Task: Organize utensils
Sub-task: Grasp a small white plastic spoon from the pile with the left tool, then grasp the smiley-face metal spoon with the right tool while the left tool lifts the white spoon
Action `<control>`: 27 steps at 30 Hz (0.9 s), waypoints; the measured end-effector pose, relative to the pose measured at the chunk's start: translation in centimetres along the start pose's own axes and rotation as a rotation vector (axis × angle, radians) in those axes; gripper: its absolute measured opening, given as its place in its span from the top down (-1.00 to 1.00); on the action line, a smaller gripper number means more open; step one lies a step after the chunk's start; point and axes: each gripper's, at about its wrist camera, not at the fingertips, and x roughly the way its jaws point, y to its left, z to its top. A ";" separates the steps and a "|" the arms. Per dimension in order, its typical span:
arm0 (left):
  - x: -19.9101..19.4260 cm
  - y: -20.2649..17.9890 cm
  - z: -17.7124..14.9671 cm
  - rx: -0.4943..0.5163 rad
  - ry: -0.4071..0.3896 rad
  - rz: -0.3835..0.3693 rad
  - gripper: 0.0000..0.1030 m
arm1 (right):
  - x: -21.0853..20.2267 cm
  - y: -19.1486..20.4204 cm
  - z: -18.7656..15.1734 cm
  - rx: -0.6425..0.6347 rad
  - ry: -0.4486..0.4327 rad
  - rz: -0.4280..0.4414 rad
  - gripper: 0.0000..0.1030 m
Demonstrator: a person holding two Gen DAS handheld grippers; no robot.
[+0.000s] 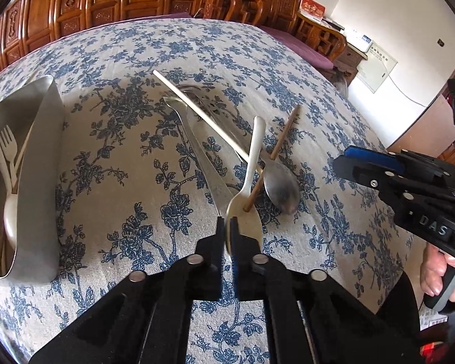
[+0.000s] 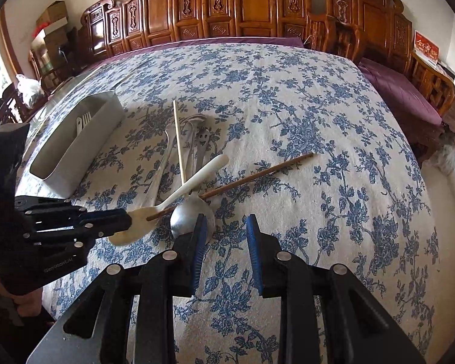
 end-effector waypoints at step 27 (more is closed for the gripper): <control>-3.9 1.1 0.6 0.034 -0.100 0.090 0.98 | 8.6 -3.5 5.5 0.300 0.093 -0.056 0.24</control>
